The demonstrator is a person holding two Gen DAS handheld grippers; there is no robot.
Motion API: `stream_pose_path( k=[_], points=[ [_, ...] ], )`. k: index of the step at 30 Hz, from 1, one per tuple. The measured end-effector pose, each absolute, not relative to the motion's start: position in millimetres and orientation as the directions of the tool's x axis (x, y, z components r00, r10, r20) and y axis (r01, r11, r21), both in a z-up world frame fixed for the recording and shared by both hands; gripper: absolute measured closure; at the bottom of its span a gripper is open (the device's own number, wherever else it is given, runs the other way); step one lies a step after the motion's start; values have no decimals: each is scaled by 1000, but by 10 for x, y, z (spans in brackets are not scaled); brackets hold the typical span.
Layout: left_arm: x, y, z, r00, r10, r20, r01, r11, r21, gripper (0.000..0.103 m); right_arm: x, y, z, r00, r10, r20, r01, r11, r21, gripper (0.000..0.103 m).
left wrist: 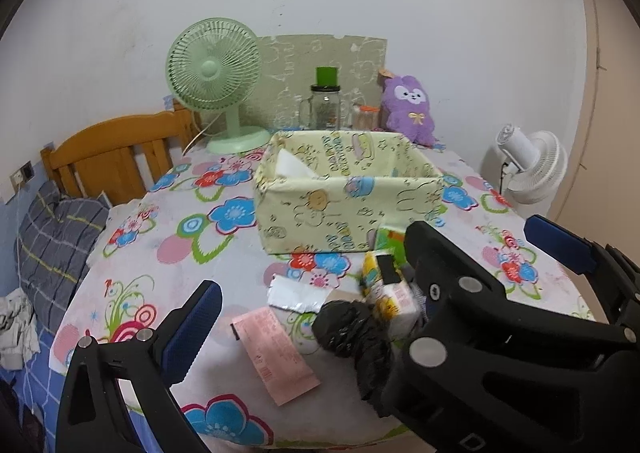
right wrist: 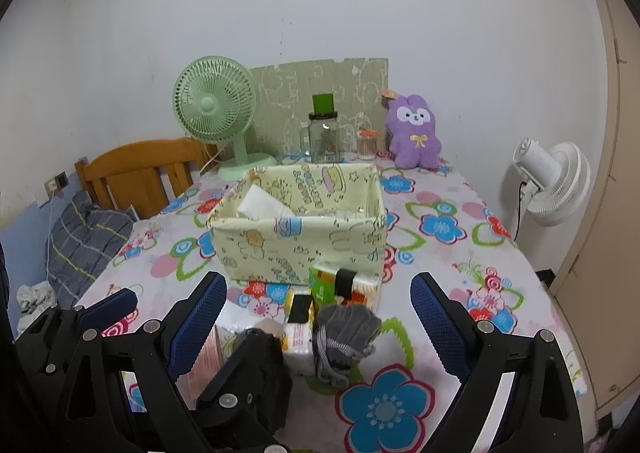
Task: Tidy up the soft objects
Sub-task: 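Grasp the folded black umbrella with the right tool while the left tool grasps the pink paper packet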
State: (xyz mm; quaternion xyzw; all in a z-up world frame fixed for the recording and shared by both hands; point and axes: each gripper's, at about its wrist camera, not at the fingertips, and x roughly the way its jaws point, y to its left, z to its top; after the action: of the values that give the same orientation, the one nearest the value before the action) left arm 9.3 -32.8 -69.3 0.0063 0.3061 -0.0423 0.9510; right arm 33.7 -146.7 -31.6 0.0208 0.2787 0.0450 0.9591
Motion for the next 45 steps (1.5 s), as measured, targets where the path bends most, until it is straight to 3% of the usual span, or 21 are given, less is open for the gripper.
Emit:
stream_pose_path(
  k=[8, 17, 30, 36, 40, 45],
  points=[
    [91, -244, -933, 779, -78, -622, 83, 996, -21, 1, 310, -1393, -550, 824, 87, -559, -58, 996, 70, 10],
    [104, -134, -1185, 740, -67, -669, 70, 997, -23, 10, 306, -1313, -810, 798, 79, -597, -48, 997, 68, 12],
    [162, 61, -1417, 705, -36, -708, 7, 999, -45, 13, 384, -1242, -1103, 734, 101, -672, -38, 994, 107, 22],
    [213, 103, -1486, 690, -32, -723, -2, 999, -46, 14, 441, -1204, -1210, 698, 133, -704, -47, 989, 140, 34],
    [235, 86, -1515, 684, -30, -729, 3, 999, -39, 16, 469, -1147, -1248, 680, 166, -714, -75, 985, 157, 62],
    [267, 80, -1518, 686, -38, -726, 11, 999, -42, 16, 489, -1140, -1248, 683, 171, -710, -79, 984, 161, 72]
  ],
)
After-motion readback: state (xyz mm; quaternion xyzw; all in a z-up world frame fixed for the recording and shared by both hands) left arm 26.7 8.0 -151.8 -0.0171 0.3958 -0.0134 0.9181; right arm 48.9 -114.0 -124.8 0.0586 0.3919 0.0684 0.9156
